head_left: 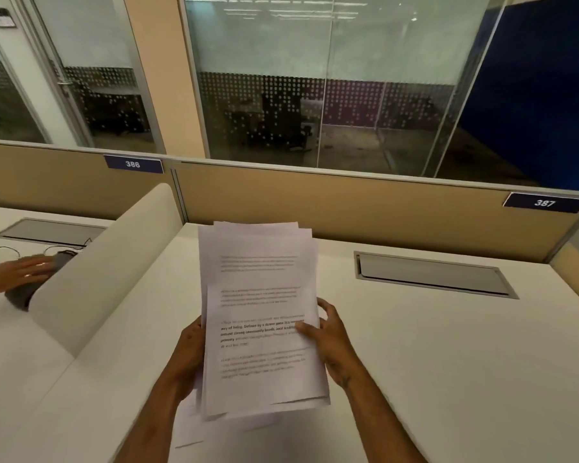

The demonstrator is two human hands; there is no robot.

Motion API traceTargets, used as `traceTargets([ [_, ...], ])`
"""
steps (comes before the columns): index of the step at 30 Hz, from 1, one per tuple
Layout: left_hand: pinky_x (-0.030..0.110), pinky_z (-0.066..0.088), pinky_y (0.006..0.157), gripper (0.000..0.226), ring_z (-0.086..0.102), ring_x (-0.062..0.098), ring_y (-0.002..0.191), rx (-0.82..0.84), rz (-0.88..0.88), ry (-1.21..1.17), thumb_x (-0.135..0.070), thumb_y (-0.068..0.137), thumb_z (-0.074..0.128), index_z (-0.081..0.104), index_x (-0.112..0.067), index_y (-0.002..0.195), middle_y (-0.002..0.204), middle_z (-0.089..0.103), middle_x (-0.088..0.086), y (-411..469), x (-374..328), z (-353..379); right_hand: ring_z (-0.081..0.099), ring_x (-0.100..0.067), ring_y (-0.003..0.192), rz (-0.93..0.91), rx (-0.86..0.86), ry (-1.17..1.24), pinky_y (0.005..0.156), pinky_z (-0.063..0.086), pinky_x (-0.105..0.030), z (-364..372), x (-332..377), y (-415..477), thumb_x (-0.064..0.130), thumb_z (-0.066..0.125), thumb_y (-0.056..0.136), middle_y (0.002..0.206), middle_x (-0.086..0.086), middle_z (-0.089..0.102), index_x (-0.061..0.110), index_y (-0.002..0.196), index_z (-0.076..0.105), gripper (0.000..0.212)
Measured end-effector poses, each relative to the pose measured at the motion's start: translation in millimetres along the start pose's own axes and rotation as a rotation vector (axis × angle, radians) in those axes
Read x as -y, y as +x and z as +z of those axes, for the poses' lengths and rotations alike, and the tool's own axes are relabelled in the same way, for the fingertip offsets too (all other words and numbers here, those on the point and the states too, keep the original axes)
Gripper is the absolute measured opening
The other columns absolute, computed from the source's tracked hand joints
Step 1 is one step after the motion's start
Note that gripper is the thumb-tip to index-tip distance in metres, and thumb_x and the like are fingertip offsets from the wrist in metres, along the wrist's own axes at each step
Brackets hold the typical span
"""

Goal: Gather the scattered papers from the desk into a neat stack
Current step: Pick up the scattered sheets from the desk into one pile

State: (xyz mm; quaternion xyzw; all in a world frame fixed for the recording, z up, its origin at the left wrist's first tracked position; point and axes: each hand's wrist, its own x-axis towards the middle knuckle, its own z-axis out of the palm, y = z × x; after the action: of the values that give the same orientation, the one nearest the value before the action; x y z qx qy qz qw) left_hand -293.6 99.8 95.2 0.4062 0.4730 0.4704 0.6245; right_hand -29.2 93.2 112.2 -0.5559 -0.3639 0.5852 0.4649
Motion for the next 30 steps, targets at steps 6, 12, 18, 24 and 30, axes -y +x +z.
traceTargets([
  [6,0.055,0.062,0.077,0.039,0.074,0.043,0.101,-0.021,-0.027,-0.029,-0.045,0.09,0.062,0.068,-0.023,0.121,0.119,0.074,0.02,-5,11,-10,0.072,-0.024,0.101,-0.082,-0.068,-0.131,0.091,0.06,-0.045,22,-7,8,0.013,0.073,0.087,0.117,-0.005,0.072,0.019,0.122,0.058,0.039],
  [12,0.049,0.064,0.072,0.037,0.076,0.04,0.095,-0.112,0.039,0.073,-0.02,0.081,0.076,0.069,-0.024,0.116,0.112,0.077,0.015,-16,9,-45,0.073,-0.018,0.092,-0.048,-0.226,-0.216,0.075,0.058,-0.028,14,-20,25,0.038,0.068,0.09,0.106,-0.004,0.075,0.022,0.107,0.068,0.023],
  [18,0.046,0.065,0.07,0.039,0.076,0.039,0.094,-0.211,0.024,0.095,-0.018,0.079,0.075,0.067,-0.018,0.117,0.11,0.078,0.014,-31,-1,-102,0.05,-0.034,0.127,0.212,-0.339,-0.892,0.101,0.049,-0.044,-1,-77,48,0.048,0.063,0.09,0.14,-0.017,0.048,0.009,0.139,0.046,0.065],
  [24,0.043,0.065,0.068,0.031,0.077,0.037,0.092,-0.261,-0.005,0.144,-0.016,0.083,0.073,0.069,-0.019,0.114,0.108,0.079,0.013,-45,-1,-141,0.052,-0.03,0.12,0.262,-0.365,-1.087,0.097,0.05,-0.045,23,-101,61,0.041,0.071,0.085,0.13,-0.012,0.049,0.009,0.127,0.046,0.059],
  [30,0.036,0.065,0.065,0.028,0.078,0.031,0.089,-0.301,-0.001,0.142,-0.006,0.089,0.067,0.068,-0.019,0.114,0.105,0.08,0.009,-53,-2,-158,0.058,-0.035,0.119,0.417,-0.36,-0.883,0.102,0.047,-0.042,29,-96,75,0.017,0.063,0.087,0.129,-0.016,0.062,0.005,0.126,0.055,0.041],
])
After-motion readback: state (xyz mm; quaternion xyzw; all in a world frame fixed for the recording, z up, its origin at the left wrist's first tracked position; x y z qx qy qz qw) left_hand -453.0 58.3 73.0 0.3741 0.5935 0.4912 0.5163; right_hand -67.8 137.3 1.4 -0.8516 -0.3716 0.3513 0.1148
